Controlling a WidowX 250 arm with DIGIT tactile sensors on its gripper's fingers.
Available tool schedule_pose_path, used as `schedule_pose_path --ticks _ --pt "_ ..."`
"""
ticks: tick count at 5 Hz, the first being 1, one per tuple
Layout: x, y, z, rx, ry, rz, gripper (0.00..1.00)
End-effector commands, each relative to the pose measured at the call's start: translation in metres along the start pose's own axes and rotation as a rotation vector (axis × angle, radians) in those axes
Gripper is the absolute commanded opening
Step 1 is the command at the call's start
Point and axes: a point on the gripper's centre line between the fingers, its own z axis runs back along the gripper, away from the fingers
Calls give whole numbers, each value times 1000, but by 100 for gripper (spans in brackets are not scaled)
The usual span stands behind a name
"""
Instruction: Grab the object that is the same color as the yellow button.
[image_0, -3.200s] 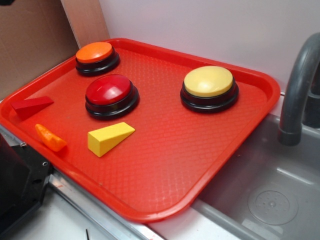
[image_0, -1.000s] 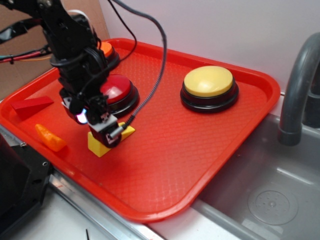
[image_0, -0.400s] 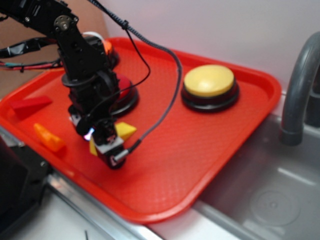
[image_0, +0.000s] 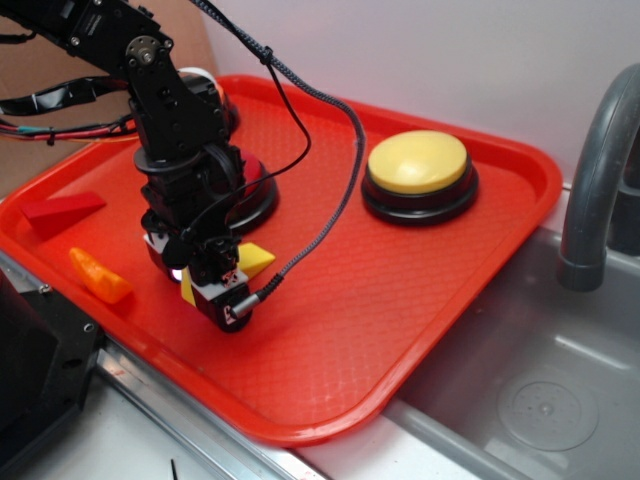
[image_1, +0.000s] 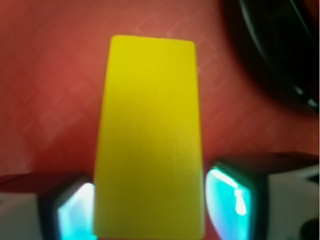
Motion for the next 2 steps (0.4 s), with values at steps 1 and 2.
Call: schedule_pose_path --ticks 1,2 --pt "2 2 63 -25 -41 -18 0" --pt "4 -8 113 -13 -28 -42 0"
